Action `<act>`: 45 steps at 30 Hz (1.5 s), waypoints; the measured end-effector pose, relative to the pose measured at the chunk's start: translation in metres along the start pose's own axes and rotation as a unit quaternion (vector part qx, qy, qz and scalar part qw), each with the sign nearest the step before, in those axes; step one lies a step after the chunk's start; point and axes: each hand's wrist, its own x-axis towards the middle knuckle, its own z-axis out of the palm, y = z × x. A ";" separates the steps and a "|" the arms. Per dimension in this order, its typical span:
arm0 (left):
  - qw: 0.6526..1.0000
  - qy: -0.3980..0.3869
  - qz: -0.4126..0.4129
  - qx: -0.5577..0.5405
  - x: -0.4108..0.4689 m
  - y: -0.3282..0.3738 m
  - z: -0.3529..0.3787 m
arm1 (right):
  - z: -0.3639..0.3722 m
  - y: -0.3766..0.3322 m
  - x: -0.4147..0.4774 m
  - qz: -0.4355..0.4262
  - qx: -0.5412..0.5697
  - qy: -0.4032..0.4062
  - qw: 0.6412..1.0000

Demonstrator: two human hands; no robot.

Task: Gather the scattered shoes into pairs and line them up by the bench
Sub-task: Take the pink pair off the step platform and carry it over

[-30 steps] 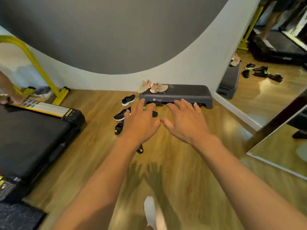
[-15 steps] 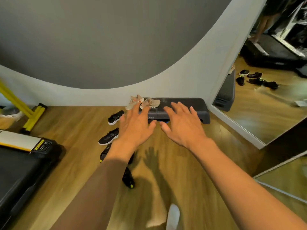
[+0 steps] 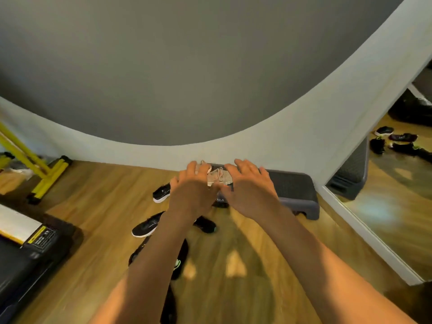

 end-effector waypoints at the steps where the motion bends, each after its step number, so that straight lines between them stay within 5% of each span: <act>1: 1.000 -0.001 -0.006 -0.002 0.018 -0.002 0.005 | 0.004 0.004 0.018 -0.007 -0.010 0.008 1.000; 13: 0.991 -0.099 -0.076 -0.048 0.238 -0.053 0.098 | 0.088 0.063 0.227 0.051 0.067 -0.059 0.995; 24: 0.959 -0.222 -0.160 -0.078 0.377 -0.085 0.239 | 0.241 0.108 0.371 0.193 0.235 -0.185 0.934; 28: 0.948 -0.261 -0.168 -0.074 0.414 -0.103 0.316 | 0.327 0.127 0.412 0.292 0.306 -0.239 0.874; 36: 0.932 -0.311 -0.159 -0.096 0.455 -0.155 0.492 | 0.500 0.148 0.471 0.512 0.457 -0.263 0.678; 45: 0.925 -0.319 -0.139 -0.152 0.523 -0.191 0.633 | 0.640 0.160 0.531 0.595 0.529 -0.203 0.570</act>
